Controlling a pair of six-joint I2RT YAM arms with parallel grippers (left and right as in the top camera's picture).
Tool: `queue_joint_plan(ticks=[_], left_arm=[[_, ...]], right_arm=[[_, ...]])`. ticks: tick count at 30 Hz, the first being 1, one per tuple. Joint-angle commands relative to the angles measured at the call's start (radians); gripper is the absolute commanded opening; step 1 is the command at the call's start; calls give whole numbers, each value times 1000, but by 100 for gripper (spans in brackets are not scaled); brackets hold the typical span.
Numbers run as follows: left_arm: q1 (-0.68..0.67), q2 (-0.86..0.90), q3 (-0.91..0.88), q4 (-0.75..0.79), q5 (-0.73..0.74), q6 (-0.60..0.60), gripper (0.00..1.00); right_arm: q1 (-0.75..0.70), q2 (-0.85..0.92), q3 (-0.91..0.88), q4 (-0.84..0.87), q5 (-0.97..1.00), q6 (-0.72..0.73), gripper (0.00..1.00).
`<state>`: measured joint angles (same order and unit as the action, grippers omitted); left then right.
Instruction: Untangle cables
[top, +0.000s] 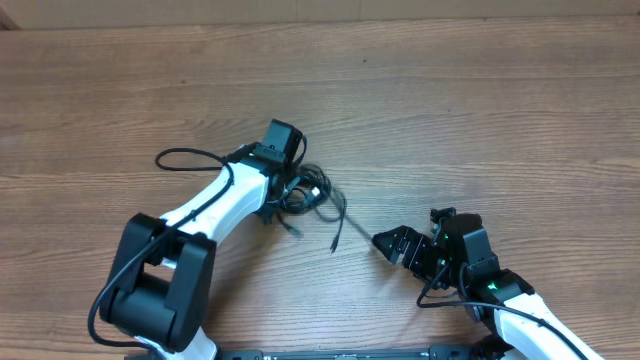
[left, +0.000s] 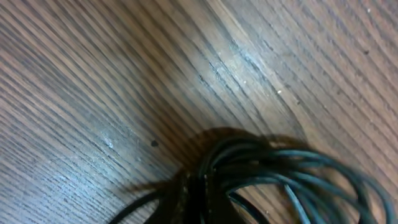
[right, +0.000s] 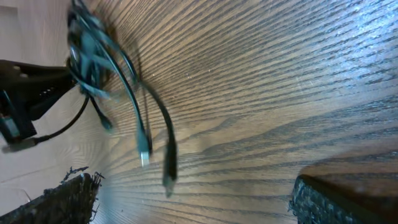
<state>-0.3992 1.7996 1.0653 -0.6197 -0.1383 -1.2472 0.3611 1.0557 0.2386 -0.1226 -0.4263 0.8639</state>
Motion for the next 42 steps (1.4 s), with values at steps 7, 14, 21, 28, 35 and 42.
queue_joint_plan(ticks=[7, 14, 21, 28, 35, 42], left_arm=[[0, -89, 17, -92, 45, 28, 4], [0, -284, 21, -78, 296, 26, 4], [0, -335, 21, -93, 460, -115, 4], [-26, -335, 20, -116, 481, -158, 4], [-57, -335, 20, -126, 506, -167, 4], [-85, -335, 20, -198, 506, -163, 4]], right_arm=[[3, 0, -3, 39, -193, 1, 90], [5, 0, -3, 252, -566, 30, 90], [38, 0, -3, 256, -305, 372, 70], [147, 0, -3, 325, -145, 607, 61], [286, 0, -3, 339, 113, 690, 60], [307, 0, -3, 372, 277, 713, 51]])
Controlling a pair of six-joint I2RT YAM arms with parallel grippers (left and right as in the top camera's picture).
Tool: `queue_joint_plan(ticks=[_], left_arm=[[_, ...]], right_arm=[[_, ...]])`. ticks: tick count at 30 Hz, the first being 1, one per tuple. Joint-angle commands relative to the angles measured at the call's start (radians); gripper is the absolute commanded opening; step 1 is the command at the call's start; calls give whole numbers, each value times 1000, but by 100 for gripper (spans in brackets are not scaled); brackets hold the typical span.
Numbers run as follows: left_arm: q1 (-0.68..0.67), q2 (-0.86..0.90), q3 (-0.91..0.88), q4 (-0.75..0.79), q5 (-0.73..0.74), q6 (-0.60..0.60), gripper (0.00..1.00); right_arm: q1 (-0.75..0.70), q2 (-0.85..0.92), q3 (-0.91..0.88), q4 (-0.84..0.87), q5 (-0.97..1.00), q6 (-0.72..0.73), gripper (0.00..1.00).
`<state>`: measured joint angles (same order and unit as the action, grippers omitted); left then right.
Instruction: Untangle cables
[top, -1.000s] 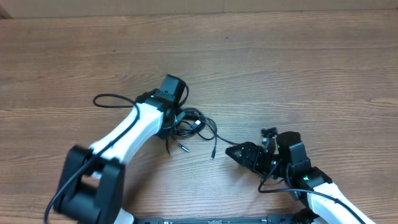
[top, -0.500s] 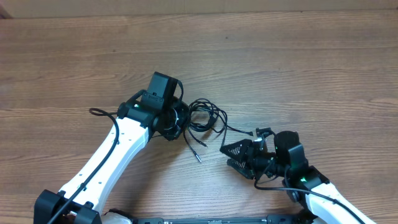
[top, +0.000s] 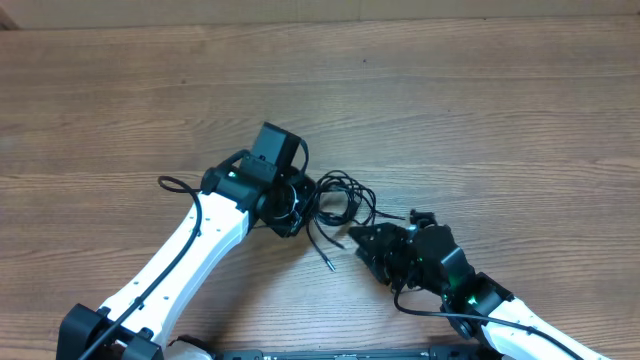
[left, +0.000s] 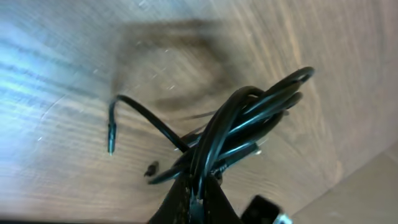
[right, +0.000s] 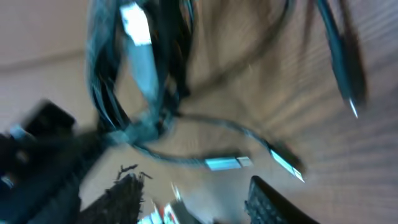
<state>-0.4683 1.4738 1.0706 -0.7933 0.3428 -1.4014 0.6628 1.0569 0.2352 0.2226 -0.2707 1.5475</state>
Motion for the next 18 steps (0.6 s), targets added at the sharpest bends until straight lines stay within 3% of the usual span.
queue_joint_plan(ticks=[1, 10, 18], left_arm=[[-23, -10, 14, -45, 29, -9, 4], [-32, -10, 14, -37, 50, -25, 4], [-44, -10, 14, -37, 93, -192, 4]], right_arm=[[6, -1, 0, 51, 121, 29, 49], [6, -1, 0, 60, 16, 54, 41], [6, 0, 0, 60, 5, 154, 43]])
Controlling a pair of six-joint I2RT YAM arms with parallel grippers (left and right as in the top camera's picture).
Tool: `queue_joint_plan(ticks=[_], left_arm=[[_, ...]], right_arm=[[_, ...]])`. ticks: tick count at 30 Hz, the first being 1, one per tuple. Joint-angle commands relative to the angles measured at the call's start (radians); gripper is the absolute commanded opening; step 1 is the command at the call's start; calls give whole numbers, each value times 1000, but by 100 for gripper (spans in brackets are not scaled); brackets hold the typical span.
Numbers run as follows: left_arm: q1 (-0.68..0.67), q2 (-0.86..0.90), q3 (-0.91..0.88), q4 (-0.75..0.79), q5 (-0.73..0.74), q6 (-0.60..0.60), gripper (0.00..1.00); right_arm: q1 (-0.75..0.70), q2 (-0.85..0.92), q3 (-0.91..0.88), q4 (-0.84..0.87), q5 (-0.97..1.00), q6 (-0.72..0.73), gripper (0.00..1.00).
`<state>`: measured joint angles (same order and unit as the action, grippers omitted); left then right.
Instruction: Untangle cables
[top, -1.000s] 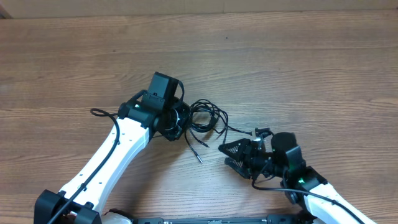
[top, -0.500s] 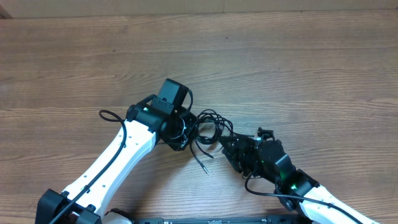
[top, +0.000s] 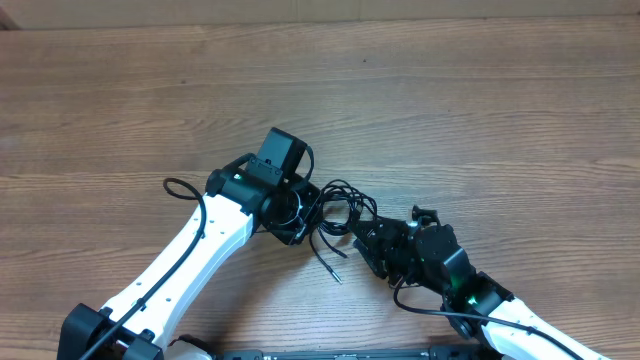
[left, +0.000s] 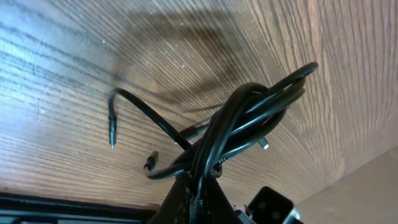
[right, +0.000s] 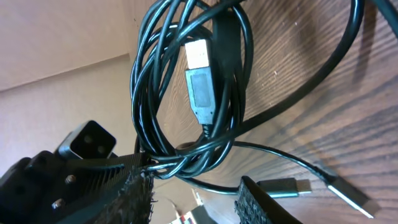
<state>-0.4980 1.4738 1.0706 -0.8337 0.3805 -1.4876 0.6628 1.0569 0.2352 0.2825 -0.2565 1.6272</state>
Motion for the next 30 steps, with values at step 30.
queue_joint_plan(ticks=[30], left_arm=[[-11, -10, 14, 8, 189, -125, 4]], right_arm=[[5, 0, 0, -283, 204, 175, 4]])
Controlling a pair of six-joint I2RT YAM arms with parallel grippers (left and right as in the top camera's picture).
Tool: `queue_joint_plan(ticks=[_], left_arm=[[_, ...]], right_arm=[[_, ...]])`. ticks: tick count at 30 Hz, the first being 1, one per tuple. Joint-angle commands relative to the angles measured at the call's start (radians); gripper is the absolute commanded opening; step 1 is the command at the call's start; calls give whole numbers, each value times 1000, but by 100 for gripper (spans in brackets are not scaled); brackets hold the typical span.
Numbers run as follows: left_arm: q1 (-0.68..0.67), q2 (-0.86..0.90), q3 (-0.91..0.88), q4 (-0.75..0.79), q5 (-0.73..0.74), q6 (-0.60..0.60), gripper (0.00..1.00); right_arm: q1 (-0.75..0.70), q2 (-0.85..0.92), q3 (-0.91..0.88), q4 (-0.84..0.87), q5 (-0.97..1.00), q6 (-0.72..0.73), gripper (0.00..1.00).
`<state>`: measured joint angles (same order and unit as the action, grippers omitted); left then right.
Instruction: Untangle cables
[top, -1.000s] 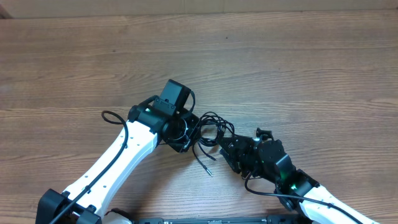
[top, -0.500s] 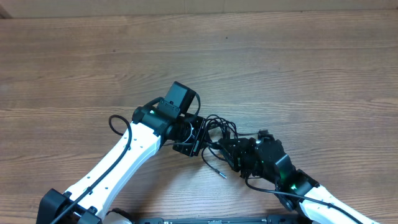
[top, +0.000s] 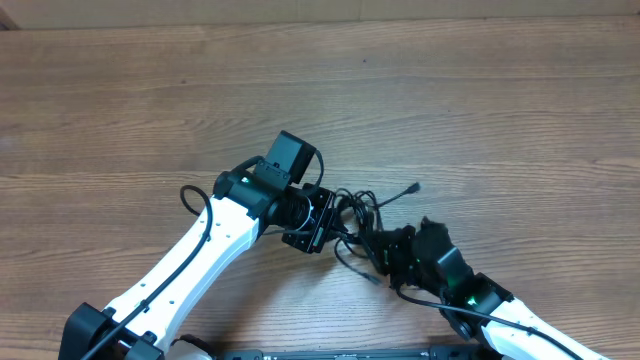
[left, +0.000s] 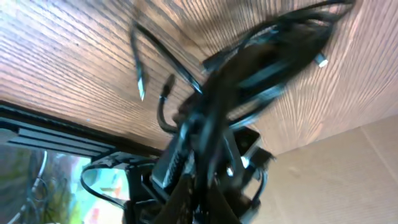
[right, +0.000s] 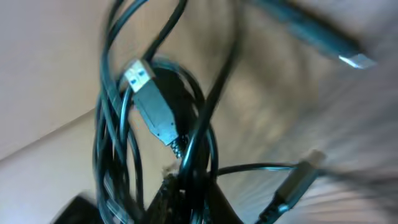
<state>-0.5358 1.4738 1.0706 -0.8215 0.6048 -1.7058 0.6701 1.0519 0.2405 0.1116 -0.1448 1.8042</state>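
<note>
A tangle of thin black cables (top: 352, 212) hangs between my two grippers just above the wooden table (top: 480, 110). My left gripper (top: 322, 225) is shut on the bundle's left side. In the left wrist view, blurred strands (left: 261, 50) run from its fingertips (left: 202, 196). My right gripper (top: 378, 250) is shut on strands at the lower right. The right wrist view shows loops (right: 115, 143) rising from that gripper (right: 193, 199) and a USB plug (right: 142, 79). One loose end (top: 413, 187) sticks out to the upper right, another (top: 370, 281) trails below.
The left arm (top: 190, 270) crosses the table's lower left and the right arm (top: 480, 300) comes in from the lower right corner. A black rail (left: 56, 134) along the table's front edge shows in the left wrist view.
My right gripper was open with its fingers on either side of the bundle and is now shut on strands. The left gripper has shifted slightly right, and a cable end now points up-right.
At first my left gripper held the tangle on the table while the right gripper stood open well to the right. Later the right gripper was close under the bundle, then open at its loops. Now both grippers grip the tangle.
</note>
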Motion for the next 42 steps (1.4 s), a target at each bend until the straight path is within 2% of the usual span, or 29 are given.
queue_joint_plan(ticks=[1, 5, 9, 13, 16, 20, 22, 25, 28, 30, 31, 42], left_arm=[[37, -10, 14, -5, -50, 111, 4], [102, -10, 14, -12, -126, 195, 4], [153, -10, 14, -64, -251, 250, 4], [182, -10, 14, -179, -500, 251, 4], [190, -10, 14, -224, -537, 251, 5], [176, -10, 13, -243, -518, 251, 6], [157, -10, 12, -242, -519, 251, 4], [122, -6, 11, -224, -520, 251, 4], [80, -3, 11, -196, -539, 251, 4], [55, 0, 11, -187, -557, 250, 4], [44, 3, 11, -185, -561, 245, 4], [-56, 62, 11, -87, -533, 235, 4]], right_arm=[[-2, 5, -5, -161, 108, -2, 4], [-3, 5, -5, -291, 182, -2, 4], [-3, 5, -5, -327, 220, -38, 4], [-3, 5, -5, -314, 234, -89, 4], [-3, 5, -5, -299, 248, -134, 4], [-3, 5, -5, -284, 260, -157, 12], [-3, 5, -5, -279, 260, -157, 17], [-3, 5, -5, -278, 260, -156, 33], [-3, 5, -5, -283, 260, -157, 62], [-3, 5, -5, -282, 257, -156, 90], [-3, 5, -5, -282, 256, -156, 100], [-3, 5, -5, -282, 256, -156, 100]])
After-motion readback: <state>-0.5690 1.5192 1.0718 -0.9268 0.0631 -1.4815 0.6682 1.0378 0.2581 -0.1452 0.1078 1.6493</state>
